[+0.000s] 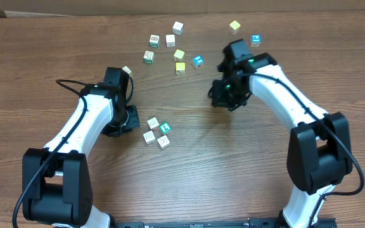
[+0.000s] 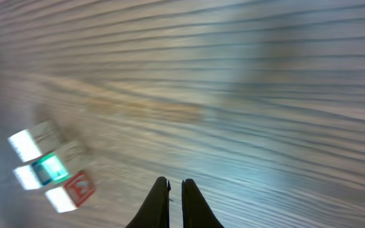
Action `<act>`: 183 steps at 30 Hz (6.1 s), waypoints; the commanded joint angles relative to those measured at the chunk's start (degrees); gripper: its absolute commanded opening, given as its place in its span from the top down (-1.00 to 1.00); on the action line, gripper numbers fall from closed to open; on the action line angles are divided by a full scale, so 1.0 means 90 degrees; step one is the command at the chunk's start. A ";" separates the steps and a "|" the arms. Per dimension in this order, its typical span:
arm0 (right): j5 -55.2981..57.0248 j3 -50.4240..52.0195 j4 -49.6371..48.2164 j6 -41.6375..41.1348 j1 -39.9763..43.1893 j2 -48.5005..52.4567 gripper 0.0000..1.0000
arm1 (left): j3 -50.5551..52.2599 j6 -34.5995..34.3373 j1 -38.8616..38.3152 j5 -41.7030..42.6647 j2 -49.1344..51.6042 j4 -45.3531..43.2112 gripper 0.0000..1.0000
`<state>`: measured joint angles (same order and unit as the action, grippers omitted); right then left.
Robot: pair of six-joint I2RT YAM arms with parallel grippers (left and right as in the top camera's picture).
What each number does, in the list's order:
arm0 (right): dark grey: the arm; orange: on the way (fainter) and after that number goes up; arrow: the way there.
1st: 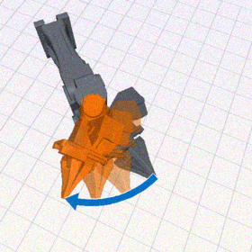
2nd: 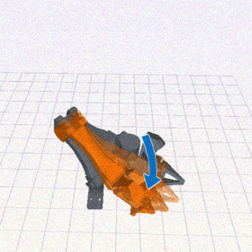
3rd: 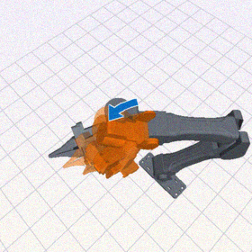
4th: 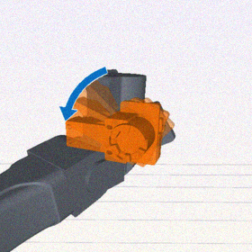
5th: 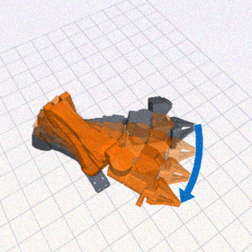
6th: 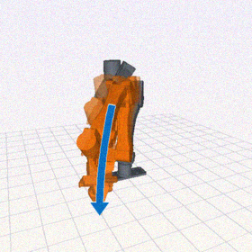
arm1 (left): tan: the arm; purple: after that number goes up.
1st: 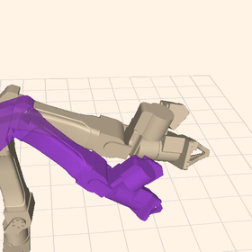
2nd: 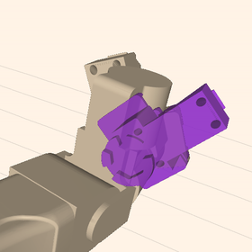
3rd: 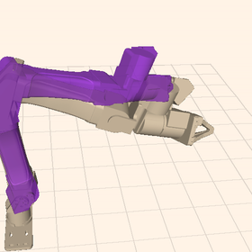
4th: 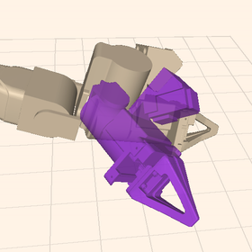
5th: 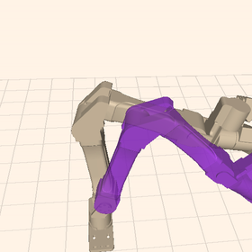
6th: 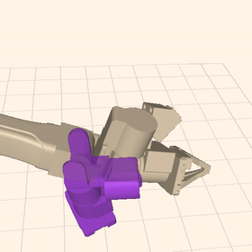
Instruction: Form a circle
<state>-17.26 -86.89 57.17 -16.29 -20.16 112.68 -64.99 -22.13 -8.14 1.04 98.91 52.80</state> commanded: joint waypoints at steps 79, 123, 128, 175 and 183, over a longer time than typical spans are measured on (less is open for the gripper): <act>-0.0027 0.1838 -0.3366 -0.2382 -0.1991 -0.0160 0.93 | -0.0112 -0.0138 0.0024 0.0216 0.0034 -0.0136 0.81; 0.0289 0.1778 -0.2630 -0.2057 0.0032 -0.0163 0.91 | 0.0627 0.0029 0.0007 0.0935 0.0036 0.0102 0.91; 0.0296 0.1778 -0.2625 -0.1875 0.0359 -0.0163 0.87 | 0.0629 0.0029 0.0007 0.1299 0.0036 0.0109 0.92; 0.1365 0.1778 -0.2487 -0.1807 0.0714 -0.0163 -1.00 | 0.0758 -0.1098 -0.0393 0.0906 0.0046 -0.0073 0.92; 0.1365 0.1778 -0.2487 -0.1807 0.0714 -0.0163 -1.00 | 0.0758 -0.1144 -0.0391 0.1018 0.0046 -0.0117 0.91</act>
<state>-5.96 -70.94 34.57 -32.58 -13.96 111.28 -58.72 -31.44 -11.29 9.26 98.91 51.81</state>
